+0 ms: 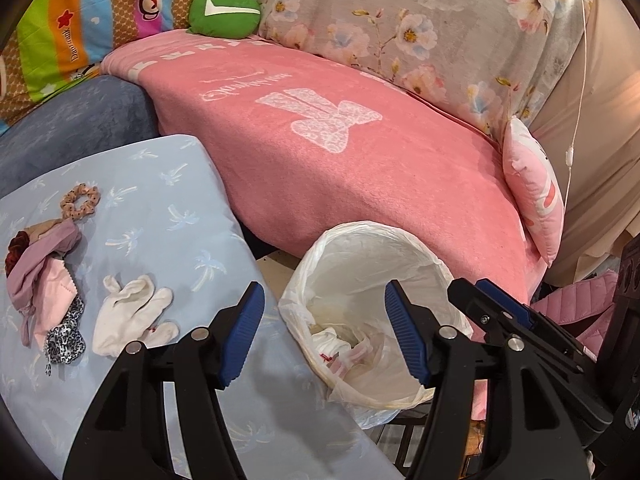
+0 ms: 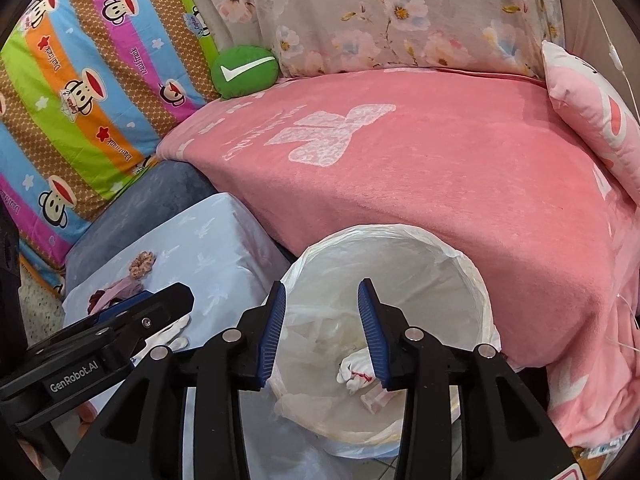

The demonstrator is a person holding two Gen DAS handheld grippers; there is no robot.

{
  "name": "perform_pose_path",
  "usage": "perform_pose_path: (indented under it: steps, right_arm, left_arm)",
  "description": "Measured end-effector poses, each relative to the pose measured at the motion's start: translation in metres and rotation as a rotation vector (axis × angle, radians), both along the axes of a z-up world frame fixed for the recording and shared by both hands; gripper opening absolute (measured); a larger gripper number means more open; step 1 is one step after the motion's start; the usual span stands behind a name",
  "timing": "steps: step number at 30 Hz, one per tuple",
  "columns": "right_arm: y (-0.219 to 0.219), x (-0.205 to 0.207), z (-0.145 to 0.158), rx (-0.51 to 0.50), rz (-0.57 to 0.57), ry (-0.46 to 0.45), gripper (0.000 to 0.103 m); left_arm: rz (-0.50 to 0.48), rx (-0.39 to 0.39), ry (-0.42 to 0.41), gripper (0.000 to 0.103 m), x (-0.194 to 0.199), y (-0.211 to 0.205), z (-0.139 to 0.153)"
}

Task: Collect trash
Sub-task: 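Move both grippers back over the items on the table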

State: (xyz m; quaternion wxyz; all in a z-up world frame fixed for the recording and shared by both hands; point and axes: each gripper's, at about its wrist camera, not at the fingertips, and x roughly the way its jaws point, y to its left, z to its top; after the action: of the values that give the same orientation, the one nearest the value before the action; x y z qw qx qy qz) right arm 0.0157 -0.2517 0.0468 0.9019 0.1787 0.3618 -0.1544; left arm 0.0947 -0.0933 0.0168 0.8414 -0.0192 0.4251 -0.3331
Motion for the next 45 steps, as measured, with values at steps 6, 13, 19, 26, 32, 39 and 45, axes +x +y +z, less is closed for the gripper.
perform_pose_path:
  steps: [6,13,19,26,32,39,45]
  right_arm:
    - [0.019,0.004,0.002,-0.009,0.029,-0.001,0.043]
    - [0.042,0.011,0.004,-0.017,0.071,0.004,0.045]
    - [0.061,0.017,0.007,-0.03,0.102,0.007,0.046]
    - [0.082,0.024,0.008,-0.042,0.134,0.012,0.05]
    - [0.105,0.03,0.007,-0.056,0.173,0.024,0.052]
    - [0.133,0.043,0.001,-0.048,0.22,0.041,0.052]
    - [0.164,0.057,-0.004,-0.052,0.278,0.055,0.052]
  left_arm:
    - [0.043,-0.006,0.002,0.065,0.004,0.02,-0.001]
    - [0.09,-0.008,0.004,0.065,0.008,0.045,-0.003]
    - [0.123,-0.016,0.004,0.065,0.011,0.063,-0.003]
    - [0.155,-0.026,0.012,0.066,0.015,0.082,-0.006]
    - [0.205,-0.031,0.027,0.076,0.02,0.106,-0.012]
    - [0.284,-0.034,0.054,0.076,0.029,0.145,-0.022]
    - [0.349,-0.024,0.065,0.076,0.037,0.178,-0.029]
